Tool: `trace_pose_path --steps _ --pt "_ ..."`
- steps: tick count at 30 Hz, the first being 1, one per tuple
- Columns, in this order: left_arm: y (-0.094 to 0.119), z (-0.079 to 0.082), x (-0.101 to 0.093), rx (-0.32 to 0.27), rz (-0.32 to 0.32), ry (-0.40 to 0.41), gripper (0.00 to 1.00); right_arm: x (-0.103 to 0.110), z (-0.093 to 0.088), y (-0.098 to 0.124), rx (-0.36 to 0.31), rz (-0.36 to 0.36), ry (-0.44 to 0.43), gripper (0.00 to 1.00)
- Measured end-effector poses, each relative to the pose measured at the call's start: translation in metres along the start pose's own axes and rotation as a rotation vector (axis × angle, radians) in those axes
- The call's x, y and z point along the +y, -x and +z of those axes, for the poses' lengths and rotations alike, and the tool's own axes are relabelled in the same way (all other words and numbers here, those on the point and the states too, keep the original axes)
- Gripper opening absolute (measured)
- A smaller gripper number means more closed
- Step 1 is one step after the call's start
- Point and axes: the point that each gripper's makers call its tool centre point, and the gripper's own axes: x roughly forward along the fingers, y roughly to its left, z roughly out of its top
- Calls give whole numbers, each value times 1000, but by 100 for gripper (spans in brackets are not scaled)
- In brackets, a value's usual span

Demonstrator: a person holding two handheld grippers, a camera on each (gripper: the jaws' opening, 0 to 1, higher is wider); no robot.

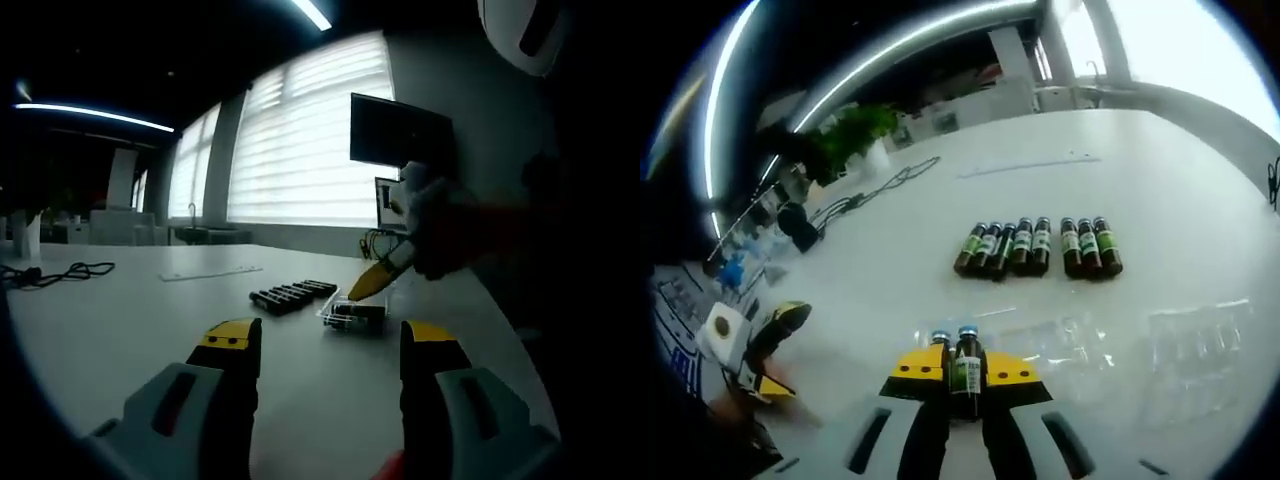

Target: Grip medicine bottles put into box

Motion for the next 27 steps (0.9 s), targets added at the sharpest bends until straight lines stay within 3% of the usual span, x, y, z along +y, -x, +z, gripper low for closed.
trace_pose_path --steps 11,27 --pt "0 0 0 1 0 0 49 0 -7 -1 46 -38 138 3" --pt "0 0 -1 -2 -1 0 49 1 -11 -1 48 -46 171 0"
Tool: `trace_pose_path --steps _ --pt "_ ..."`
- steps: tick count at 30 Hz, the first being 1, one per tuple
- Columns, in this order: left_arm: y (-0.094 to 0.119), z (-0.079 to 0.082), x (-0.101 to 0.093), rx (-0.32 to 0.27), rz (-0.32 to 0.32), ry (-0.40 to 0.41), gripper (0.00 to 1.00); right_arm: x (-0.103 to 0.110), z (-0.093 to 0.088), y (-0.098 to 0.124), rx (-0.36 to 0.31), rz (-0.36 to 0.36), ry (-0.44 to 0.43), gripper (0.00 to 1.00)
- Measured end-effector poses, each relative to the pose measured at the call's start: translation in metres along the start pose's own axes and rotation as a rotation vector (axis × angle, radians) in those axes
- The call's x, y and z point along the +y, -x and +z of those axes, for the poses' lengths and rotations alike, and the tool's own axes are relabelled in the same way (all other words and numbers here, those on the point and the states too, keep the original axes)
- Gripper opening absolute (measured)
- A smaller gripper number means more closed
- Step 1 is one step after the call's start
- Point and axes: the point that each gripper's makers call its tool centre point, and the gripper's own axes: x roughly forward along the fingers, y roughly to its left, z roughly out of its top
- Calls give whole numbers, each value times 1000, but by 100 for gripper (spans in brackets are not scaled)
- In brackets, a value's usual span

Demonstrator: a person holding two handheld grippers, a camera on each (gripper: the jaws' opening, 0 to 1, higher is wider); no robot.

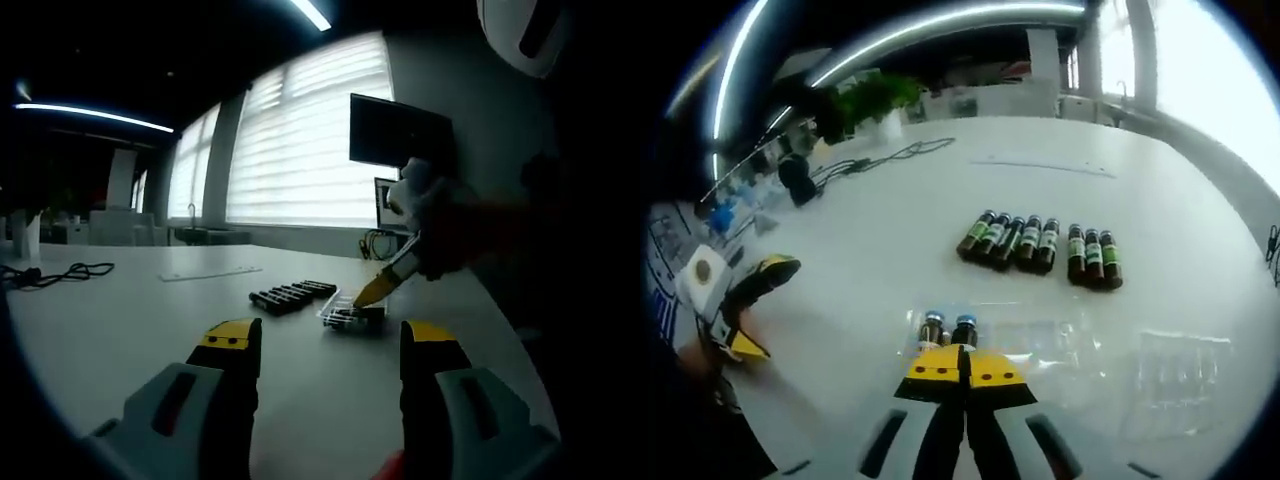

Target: Grip medicine bottles put into box

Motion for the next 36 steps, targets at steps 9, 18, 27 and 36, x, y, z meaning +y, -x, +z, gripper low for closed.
trace_pose_path --steps 9,18,27,36 --pt "-1 1 -2 3 -2 0 49 0 -3 -3 10 6 -17 0" --pt "-1 1 -2 5 -2 -2 49 0 0 -4 10 2 -3 0" --pt "-1 0 -1 4 -4 -4 49 -23 31 15 -48 22 260 13" --pt "-1 -1 -1 7 -1 -11 49 7 33 20 -26 263 749 40"
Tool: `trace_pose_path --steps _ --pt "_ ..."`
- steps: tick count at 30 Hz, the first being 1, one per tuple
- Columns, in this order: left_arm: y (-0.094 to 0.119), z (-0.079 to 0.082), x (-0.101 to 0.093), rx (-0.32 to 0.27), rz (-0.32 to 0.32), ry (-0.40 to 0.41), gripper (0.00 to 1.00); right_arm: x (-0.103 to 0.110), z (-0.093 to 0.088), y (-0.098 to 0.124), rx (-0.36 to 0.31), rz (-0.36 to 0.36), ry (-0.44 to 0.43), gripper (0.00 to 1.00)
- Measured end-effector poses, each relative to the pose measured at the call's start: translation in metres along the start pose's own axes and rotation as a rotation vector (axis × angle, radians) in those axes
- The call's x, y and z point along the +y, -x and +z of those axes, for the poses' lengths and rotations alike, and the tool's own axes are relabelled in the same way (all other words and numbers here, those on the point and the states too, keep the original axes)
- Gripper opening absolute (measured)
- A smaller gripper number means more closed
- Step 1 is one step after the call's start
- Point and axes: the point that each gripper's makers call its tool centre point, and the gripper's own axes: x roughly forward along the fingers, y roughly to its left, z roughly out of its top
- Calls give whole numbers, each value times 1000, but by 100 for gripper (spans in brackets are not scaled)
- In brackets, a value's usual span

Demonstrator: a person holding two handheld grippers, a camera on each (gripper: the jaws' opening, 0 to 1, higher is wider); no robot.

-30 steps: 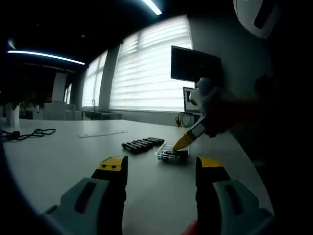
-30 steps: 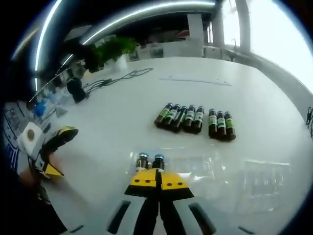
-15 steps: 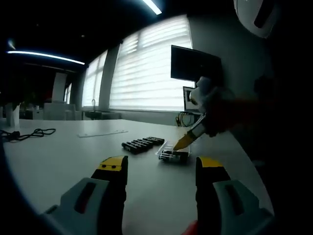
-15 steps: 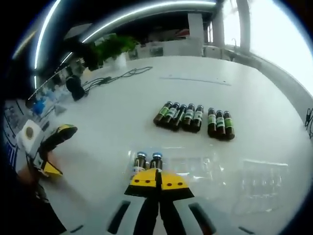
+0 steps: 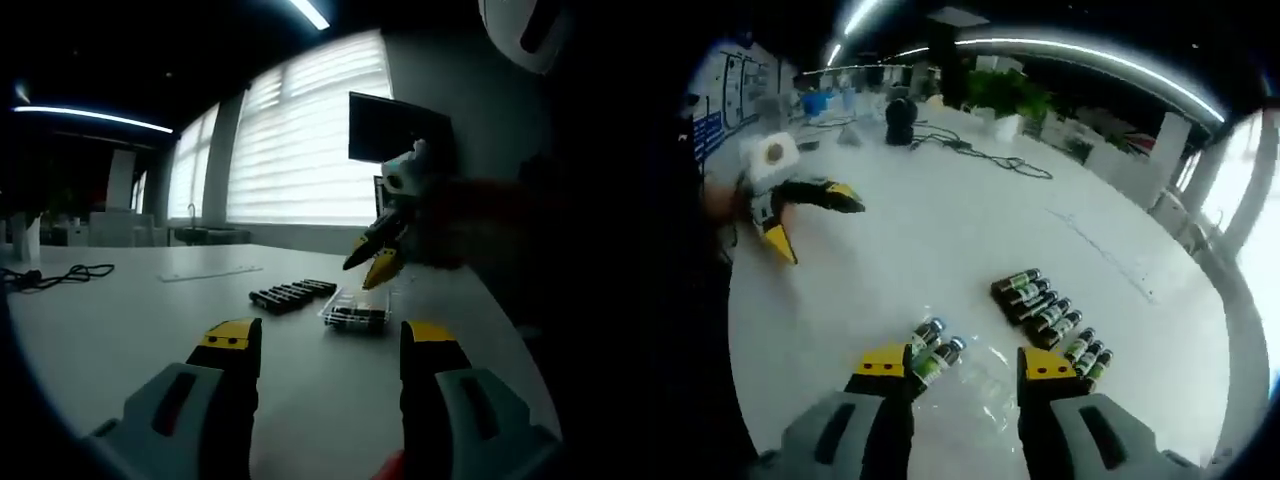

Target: Grip medicine bottles put into box

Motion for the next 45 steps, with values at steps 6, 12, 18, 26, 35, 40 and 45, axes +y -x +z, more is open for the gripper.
trace_pose_path --steps 6,12,18,26,35,40,45 --pt "0 -1 0 6 1 -6 49 12 0 -4 80 178 242 54" --pt "-1 -3 0 14 2 -16 49 16 -18 -10 179 288 347 57" --pt "1 -6 4 14 3 -18 49 15 -19 -13 206 369 438 63" --pt "-1 -6 0 22 -7 -31 49 20 -34 -22 297 464 492 61" --pt "-1 -3 -1 15 0 -27 49 18 -43 -31 354 486 520 60" --pt "-1 -2 -1 13 0 -25 49 15 -44 -34 362 480 509 54" --pt "-1 -2 -2 10 -1 -24 49 17 -42 -36 361 467 480 54"
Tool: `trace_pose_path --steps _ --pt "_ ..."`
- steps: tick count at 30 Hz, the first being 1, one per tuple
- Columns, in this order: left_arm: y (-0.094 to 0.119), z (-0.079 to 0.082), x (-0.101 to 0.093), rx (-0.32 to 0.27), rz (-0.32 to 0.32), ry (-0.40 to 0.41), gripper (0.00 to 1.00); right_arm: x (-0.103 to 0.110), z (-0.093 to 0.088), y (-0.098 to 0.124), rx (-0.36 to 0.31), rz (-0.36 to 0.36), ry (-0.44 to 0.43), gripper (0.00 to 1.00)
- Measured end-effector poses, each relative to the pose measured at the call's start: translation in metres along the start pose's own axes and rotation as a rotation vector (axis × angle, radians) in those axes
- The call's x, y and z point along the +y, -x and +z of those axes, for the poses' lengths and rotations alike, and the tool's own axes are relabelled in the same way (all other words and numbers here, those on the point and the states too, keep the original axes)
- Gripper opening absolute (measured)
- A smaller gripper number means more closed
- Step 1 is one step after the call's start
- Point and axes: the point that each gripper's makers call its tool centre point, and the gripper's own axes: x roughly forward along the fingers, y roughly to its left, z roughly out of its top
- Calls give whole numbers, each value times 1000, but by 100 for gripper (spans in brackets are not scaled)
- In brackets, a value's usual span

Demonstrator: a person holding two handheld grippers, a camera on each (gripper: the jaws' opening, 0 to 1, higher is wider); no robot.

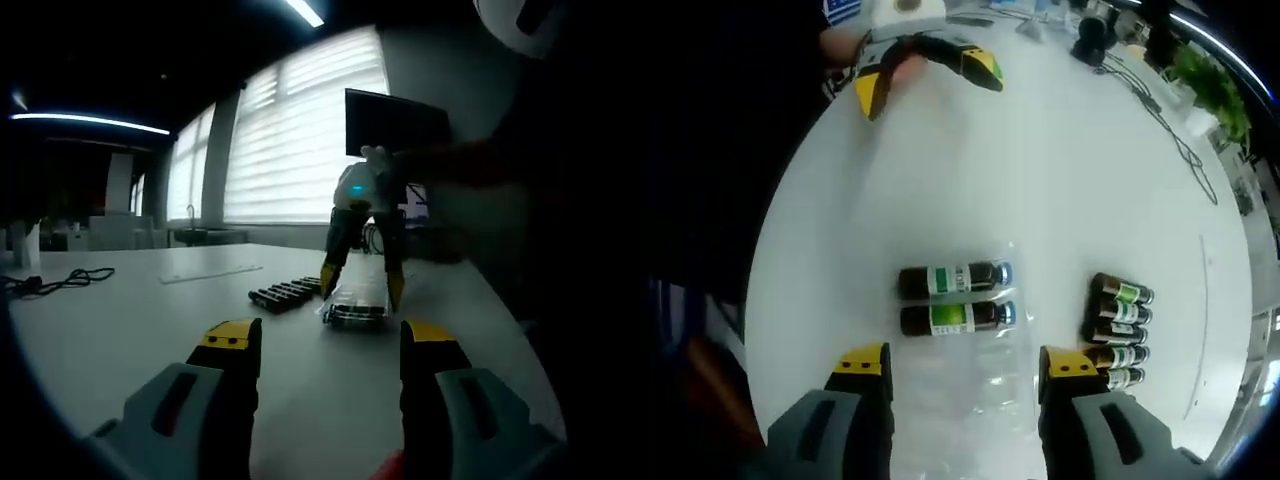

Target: Grip medicine bottles put into box

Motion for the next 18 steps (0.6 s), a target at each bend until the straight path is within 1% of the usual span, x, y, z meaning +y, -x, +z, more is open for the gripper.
trace_pose_path --steps 3,6,9,12,16,18 --pt "0 0 -1 -1 -3 0 49 -2 4 0 -14 -12 -37 54" --pt "0 0 -1 0 -6 -1 49 -3 8 -1 -28 -28 -124 54" --pt "0 0 -1 0 -7 -1 49 -4 10 -1 -30 -42 -174 54" --pt "0 0 -2 0 -9 -2 49 -3 11 -1 -26 -50 -180 54" --pt "0 0 -2 -1 -10 -2 49 -2 12 -1 -27 -58 -216 54" --pt "0 0 -2 -1 -11 -3 49 -1 13 0 -29 -59 -220 54"
